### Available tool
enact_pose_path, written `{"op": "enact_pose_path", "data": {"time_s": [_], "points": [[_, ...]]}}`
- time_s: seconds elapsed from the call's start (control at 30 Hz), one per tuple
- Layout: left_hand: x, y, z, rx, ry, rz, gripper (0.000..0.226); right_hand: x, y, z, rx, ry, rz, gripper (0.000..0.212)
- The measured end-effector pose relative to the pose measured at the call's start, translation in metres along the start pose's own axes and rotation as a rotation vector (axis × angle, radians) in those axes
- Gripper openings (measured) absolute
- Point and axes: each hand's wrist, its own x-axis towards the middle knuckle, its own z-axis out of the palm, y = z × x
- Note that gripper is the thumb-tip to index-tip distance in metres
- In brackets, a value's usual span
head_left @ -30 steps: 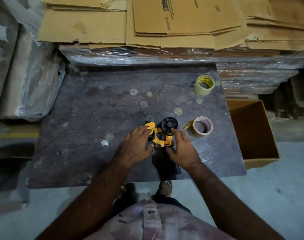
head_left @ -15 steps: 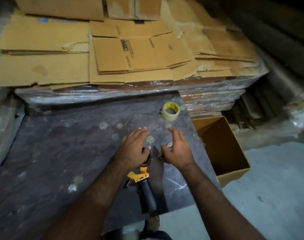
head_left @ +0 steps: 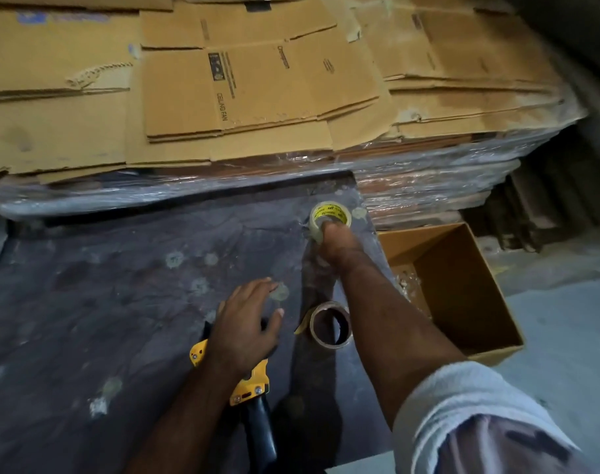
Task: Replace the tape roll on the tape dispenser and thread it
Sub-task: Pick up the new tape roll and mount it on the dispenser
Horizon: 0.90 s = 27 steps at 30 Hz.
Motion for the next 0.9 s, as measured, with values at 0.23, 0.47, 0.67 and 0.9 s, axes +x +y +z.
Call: {"op": "enact_pose_path", "data": {"time_s": [0.23,0.47,0.67,0.9], "points": [[-0.006,-0.005,-0.040,-0.191,0.127,-0.103,0.051,-0.090,-0.056,-0.023,0.267,0.014,-0.251,0.036],[-0.037,-0.031,-0.114,-0.391,0.285,-0.104,0.045,-0.212,-0.103,-0.016,0.655,-0.139,-0.441,0.022],[-0.064,-0.048,-0.156,-0.480,0.336,0.002,0.011,-0.258,-0.143,-0.033,0.662,-0.120,-0.425,0.019],[-0.081,-0.055,-0.189,-0.635,0.423,-0.100,0.012,-0.299,-0.199,-0.036,0.410,0.132,-0.402,0.034]]}}
